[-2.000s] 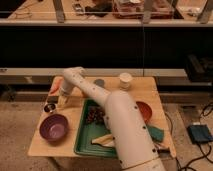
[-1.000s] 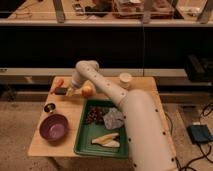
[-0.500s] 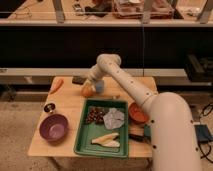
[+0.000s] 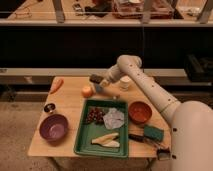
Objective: Place eraser in paper cup
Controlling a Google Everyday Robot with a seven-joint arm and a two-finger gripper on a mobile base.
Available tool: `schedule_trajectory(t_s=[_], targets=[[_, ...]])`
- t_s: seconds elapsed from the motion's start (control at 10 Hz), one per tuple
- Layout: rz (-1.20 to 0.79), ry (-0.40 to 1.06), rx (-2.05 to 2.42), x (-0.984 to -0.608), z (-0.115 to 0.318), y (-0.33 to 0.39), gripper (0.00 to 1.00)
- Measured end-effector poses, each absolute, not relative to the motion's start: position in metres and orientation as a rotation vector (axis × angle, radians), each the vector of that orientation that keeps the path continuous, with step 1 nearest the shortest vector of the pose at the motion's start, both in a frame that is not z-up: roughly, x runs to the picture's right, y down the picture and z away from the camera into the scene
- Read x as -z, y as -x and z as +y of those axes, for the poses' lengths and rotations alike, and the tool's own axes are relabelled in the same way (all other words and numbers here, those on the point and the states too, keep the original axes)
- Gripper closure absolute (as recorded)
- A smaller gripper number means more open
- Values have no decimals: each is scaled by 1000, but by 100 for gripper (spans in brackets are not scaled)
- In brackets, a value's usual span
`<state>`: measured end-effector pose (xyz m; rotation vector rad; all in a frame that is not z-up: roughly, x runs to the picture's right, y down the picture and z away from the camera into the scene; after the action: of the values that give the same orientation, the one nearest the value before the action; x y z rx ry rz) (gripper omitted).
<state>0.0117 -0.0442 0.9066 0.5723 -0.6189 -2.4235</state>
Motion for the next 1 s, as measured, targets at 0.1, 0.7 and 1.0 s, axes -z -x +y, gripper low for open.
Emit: schedule_trajectory(t_s=[0.1,0.7,1.0], targets=[[-621,-544,2378,-912,-38,-18,100],[-619,-506,2312,-920,-31,-24,100],[-610,-490,2247,-929,-52,-40,100]])
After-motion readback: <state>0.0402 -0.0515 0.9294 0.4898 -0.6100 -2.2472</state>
